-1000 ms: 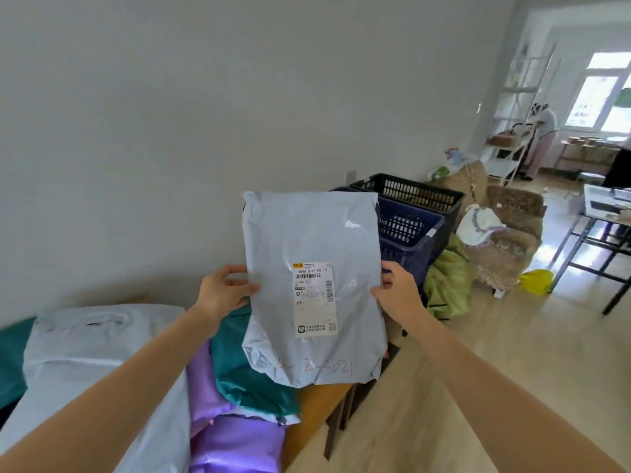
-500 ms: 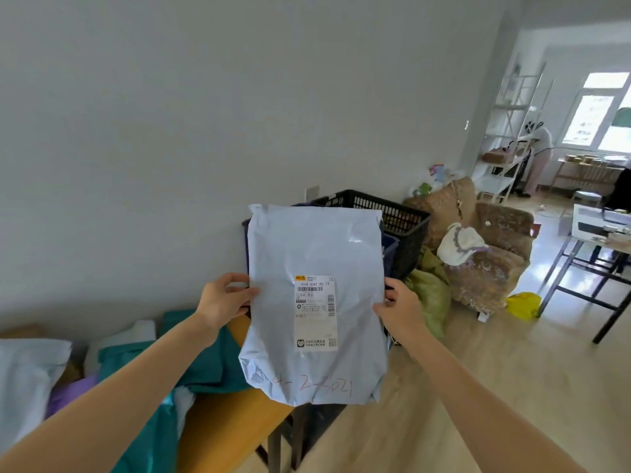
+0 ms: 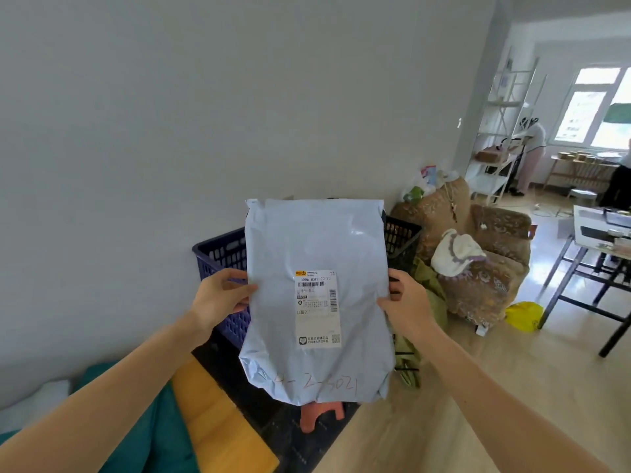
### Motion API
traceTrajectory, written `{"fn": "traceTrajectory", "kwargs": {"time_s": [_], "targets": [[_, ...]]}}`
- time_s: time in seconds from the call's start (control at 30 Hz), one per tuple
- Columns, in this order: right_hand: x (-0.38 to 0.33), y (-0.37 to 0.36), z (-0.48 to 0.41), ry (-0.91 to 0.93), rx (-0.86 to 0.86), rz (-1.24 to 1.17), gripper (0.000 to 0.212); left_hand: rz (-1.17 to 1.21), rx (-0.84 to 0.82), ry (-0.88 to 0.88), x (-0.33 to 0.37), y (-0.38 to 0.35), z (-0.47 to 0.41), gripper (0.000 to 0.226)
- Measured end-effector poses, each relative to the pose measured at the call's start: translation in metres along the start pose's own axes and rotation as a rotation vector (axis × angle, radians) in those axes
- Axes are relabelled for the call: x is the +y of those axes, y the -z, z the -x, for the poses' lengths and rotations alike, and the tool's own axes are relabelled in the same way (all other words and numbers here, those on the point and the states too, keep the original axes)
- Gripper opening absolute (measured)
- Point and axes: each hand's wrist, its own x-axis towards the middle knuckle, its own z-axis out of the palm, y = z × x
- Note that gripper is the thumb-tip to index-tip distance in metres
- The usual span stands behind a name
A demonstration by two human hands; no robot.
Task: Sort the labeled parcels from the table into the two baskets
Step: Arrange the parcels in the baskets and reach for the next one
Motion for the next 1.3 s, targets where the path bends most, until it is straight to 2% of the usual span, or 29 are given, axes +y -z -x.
{"fn": "traceTrajectory", "kwargs": {"time_s": [0.3,0.47,0.57,0.7,1.0,1.17,1.23,1.3], "targets": [[-0.012,-0.021,-0.152,0.092,-0.090,-0.030,0.051,0.070,0.141,-0.055,0.032,-0.029,-0.104,0.011],[-0.003,-0.038,-0.206,0.124,-0.153,-0.065,0.049,0.067,0.207,-0.022,0.032,-0.041,-0.135,0.023],[0.005,-0.054,-0.238,0.145,-0.221,-0.072,0.048,0.055,0.292,0.002,0.023,-0.047,-0.152,0.020],[0.019,-0.075,-0.282,0.172,-0.345,-0.050,0.048,0.046,0.418,0.069,0.006,-0.059,-0.176,0.013],[0.065,-0.130,-0.355,0.191,-0.608,-0.074,0.044,0.033,0.663,0.284,-0.034,-0.080,-0.208,0.020],[0.091,-0.158,-0.364,0.176,-0.736,-0.065,0.039,-0.031,0.723,0.413,-0.049,-0.092,-0.210,0.017],[0.100,-0.171,-0.364,0.179,-0.801,-0.009,0.035,-0.103,0.730,0.459,-0.056,-0.097,-0.215,0.022],[0.108,-0.186,-0.364,0.178,-0.854,0.054,0.033,-0.185,0.731,0.500,-0.067,-0.101,-0.223,0.015]]}}
